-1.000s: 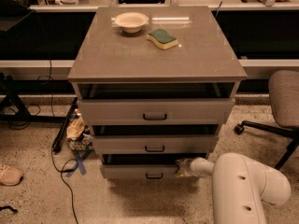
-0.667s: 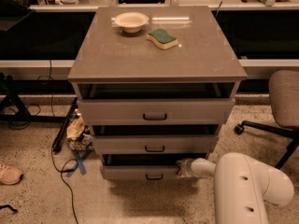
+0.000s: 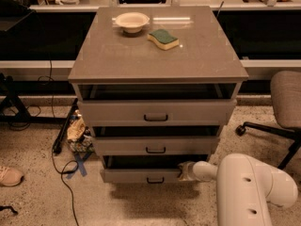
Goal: Open bottom drawer
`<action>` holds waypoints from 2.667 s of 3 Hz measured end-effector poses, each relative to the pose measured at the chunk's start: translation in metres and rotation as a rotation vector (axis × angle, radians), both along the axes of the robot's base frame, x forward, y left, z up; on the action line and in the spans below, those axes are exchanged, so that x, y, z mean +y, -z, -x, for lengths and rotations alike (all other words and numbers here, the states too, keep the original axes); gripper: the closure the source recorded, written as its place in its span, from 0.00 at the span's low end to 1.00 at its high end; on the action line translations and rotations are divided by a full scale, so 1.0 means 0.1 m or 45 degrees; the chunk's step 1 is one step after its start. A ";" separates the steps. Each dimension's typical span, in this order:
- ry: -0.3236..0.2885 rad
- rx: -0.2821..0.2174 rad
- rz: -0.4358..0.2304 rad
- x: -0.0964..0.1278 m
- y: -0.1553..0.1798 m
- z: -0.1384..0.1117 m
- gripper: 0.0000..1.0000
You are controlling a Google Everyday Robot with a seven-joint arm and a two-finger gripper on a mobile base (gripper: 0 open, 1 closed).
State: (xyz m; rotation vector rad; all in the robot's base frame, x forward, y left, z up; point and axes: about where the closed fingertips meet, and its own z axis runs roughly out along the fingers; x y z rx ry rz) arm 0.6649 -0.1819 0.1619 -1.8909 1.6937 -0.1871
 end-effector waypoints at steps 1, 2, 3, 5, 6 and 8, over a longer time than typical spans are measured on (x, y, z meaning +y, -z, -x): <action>0.019 0.002 0.000 -0.02 0.00 0.06 1.00; 0.029 0.005 -0.002 -0.02 0.00 0.09 1.00; 0.054 0.010 -0.005 -0.03 0.00 0.16 1.00; 0.153 0.048 -0.030 -0.05 0.06 0.47 1.00; 0.153 0.048 -0.030 -0.05 0.01 0.47 1.00; 0.221 0.078 -0.051 -0.04 0.03 0.72 0.81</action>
Offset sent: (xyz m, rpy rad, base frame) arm -0.2257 -0.0544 0.0086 0.0331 0.0759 -0.5871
